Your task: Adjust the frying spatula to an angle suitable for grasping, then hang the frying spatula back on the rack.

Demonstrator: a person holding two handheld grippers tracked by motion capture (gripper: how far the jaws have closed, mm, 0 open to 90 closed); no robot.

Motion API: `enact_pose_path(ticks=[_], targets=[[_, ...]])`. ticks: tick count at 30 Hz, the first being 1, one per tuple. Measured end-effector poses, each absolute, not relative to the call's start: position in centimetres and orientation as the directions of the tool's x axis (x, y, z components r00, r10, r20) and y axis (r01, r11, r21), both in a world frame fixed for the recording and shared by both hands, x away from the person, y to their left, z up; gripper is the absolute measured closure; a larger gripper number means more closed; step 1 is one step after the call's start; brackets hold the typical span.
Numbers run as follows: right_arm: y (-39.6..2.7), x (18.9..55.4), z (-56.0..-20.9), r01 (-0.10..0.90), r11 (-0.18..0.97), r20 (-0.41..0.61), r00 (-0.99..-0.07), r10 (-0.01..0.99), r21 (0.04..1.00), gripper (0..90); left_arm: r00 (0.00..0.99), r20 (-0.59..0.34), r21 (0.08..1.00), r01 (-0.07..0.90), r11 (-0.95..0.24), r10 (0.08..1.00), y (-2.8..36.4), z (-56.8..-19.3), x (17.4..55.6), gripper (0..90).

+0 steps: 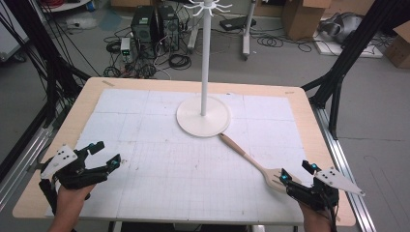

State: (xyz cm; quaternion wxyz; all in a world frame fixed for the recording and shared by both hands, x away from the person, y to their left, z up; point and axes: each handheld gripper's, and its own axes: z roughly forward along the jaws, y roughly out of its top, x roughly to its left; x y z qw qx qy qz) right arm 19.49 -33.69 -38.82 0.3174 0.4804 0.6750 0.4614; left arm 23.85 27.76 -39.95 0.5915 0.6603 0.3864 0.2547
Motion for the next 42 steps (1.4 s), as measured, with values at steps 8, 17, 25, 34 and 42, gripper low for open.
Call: enact_pose_path(ticks=[8,17,25,34,42], targets=[[-33.7,19.8,-38.9,0.355,0.111,0.019,-0.343,0.939,0.928,20.8,0.567,-0.119,0.976,0.219,-0.010,0.815,27.8,-40.0,23.9,20.2],[-33.0,19.9,-38.5,0.342,0.111,0.015,-0.346,0.938,0.933,20.8,0.578,-0.121,0.975,0.222,-0.013,0.807,27.7,-40.1,23.7,20.3],[-32.3,20.2,-38.5,0.350,0.114,0.015,-0.345,0.939,0.930,20.8,0.589,-0.127,0.974,0.227,-0.012,0.798,27.8,-40.2,23.9,20.3],[-32.6,19.7,-38.5,0.347,0.112,0.013,-0.340,0.940,0.931,20.8,0.604,-0.119,0.974,0.227,-0.026,0.788,27.2,-40.2,24.2,20.5],[-32.4,20.2,-38.5,0.356,0.122,0.010,-0.346,0.938,0.926,20.8,0.614,-0.122,0.971,0.237,-0.035,0.780,26.9,-40.3,24.5,20.5]])
